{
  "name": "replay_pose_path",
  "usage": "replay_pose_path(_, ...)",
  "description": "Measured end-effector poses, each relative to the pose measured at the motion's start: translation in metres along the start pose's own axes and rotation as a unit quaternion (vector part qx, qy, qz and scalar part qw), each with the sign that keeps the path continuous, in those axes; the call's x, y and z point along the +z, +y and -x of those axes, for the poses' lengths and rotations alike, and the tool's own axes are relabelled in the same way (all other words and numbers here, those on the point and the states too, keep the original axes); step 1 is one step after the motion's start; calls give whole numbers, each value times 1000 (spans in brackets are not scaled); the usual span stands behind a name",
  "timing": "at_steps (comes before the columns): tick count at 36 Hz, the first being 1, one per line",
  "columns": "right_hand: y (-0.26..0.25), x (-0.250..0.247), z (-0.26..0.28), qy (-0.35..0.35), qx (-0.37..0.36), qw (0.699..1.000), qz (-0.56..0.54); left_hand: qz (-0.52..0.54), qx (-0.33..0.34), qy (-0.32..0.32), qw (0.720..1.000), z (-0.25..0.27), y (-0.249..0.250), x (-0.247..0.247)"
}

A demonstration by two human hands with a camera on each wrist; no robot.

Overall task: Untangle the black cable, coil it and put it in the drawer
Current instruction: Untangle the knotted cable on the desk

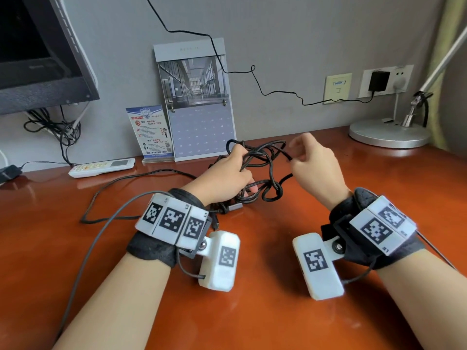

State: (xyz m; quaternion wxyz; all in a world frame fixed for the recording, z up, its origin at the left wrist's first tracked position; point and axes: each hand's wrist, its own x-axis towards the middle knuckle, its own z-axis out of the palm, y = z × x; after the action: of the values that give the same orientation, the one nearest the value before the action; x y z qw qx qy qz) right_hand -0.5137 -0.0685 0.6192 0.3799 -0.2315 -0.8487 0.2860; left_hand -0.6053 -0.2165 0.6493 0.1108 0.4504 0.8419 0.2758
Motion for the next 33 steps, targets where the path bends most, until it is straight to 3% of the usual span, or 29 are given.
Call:
replay_pose_path(5,-3,2,3,-16,-87,996,-24,2,-7,10,1000,1,0,-2)
replay_pose_path(10,-6,-2,6,-27,-122,989,-78,-8,0,24,1000,4,2,-3)
replay_pose_path(13,-8,0,6,-8,-125,991,-46,-25,9,27,999,4,2,-4)
replay_pose_path(17,-4,-2,-2,70,-58,994,-54,-35,7,31,999,3,0,-4)
replay_pose_path(20,6,-7,-10,108,59,987,-105,-22,-5,28,999,3,-2,-5)
replay_pose_path(22,11,-8,-11,84,119,982,-122,-22,-8,16,1000,2,-2,-4)
replay_pose_path(25,13,-6,-9,32,143,982,-115,-50,-8,3,999,2,1,-2)
replay_pose_path(27,11,-7,-8,35,103,990,-88,-69,-13,-2,998,1,1,0)
replay_pose_path(33,-3,-3,-2,28,-155,987,4,-104,-7,-28,994,1,1,5)
